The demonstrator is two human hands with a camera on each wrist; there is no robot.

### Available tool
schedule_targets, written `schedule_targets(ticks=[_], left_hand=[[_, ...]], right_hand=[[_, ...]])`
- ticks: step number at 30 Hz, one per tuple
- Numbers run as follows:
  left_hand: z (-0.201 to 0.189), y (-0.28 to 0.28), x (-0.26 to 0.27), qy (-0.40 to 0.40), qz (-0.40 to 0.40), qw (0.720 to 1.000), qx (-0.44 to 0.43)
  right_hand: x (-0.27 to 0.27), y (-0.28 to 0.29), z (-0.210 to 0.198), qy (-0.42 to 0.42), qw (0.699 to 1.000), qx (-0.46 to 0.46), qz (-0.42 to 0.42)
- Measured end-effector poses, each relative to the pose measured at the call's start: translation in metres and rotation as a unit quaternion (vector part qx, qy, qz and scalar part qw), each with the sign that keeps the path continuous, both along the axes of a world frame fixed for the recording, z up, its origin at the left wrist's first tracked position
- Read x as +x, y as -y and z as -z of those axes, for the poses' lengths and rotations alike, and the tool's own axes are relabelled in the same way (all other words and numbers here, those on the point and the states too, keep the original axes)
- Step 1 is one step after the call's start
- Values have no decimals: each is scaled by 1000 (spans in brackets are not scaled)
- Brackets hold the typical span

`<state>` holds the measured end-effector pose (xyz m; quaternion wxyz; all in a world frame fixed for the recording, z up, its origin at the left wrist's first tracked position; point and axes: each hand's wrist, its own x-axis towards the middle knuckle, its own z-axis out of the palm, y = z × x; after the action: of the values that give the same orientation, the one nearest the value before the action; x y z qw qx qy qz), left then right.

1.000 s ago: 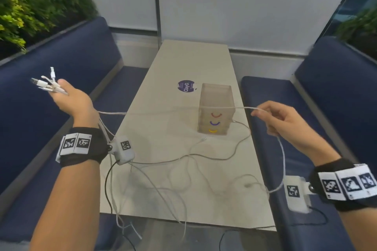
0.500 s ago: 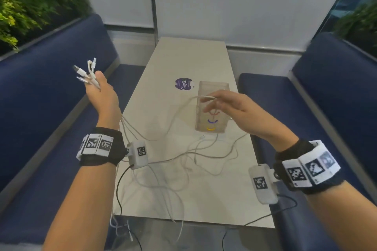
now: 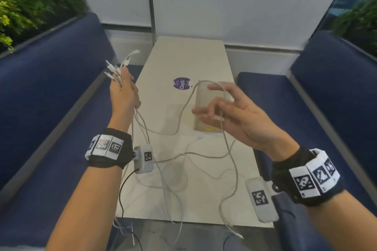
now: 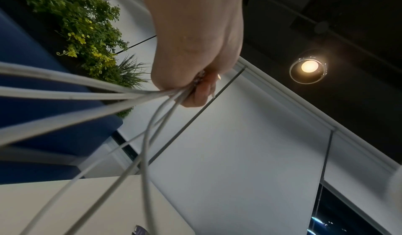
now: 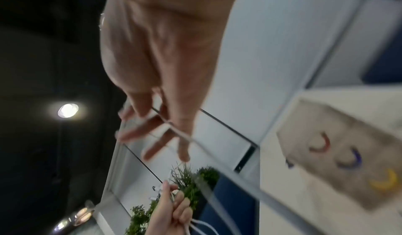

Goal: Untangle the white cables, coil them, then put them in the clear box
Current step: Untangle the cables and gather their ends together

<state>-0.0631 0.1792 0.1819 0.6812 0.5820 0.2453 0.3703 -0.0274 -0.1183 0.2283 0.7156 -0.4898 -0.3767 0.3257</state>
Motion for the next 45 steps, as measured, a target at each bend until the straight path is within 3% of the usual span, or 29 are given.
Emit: schedule_targets(ticks=[3, 10, 12, 13, 15, 16, 20, 24, 27, 29, 30, 31, 32, 33, 37, 40, 45], left_hand=[[1, 4, 1, -15, 5, 1000, -3], [5, 14, 5, -29, 60, 998, 15], [5, 16, 6, -32, 76, 997, -8], [6, 17, 7, -36, 82, 996, -14], [7, 18, 8, -40, 89, 995, -12], [8, 18, 8, -40, 91, 995, -12], [11, 20, 9, -46, 88, 995, -18], [13, 19, 10, -46, 89, 995, -23], [14, 16, 7, -48, 82, 995, -21], [14, 13, 6, -50, 77, 996, -18], [15, 13, 5, -50, 75, 996, -17], [15, 12, 5, -48, 73, 996, -18], [15, 11, 5, -46, 73, 996, -19], [15, 11, 5, -44, 73, 996, -19], [15, 12, 5, -54, 68, 996, -15], [18, 11, 4, -57, 68, 996, -15], [19, 10, 2, -69, 68, 995, -7]], right_hand=[[0, -2, -8, -105, 989, 98, 22], [21, -11, 4, -104, 984, 73, 121], [25, -12, 17, -55, 990, -14, 131], [26, -12, 25, 15, 984, -94, 150], [27, -14, 31, 129, 952, -214, 178], [30, -14, 32, 136, 945, -224, 194], [30, -18, 20, -25, 971, -133, 198], [21, -19, 11, 72, 976, -138, 153], [13, -13, -2, 44, 991, -72, 101], [10, -7, -10, 117, 987, -77, 83], [8, -4, -13, 225, 963, -125, 83], [7, -3, -14, 354, 909, -197, 95], [7, -3, -13, 465, 838, -266, 107], [7, -3, -13, 528, 780, -317, 108], [5, -6, -13, 614, 666, -411, 97], [-3, -8, -19, 646, 599, -449, 150], [2, -3, -15, 584, 549, -586, 116]])
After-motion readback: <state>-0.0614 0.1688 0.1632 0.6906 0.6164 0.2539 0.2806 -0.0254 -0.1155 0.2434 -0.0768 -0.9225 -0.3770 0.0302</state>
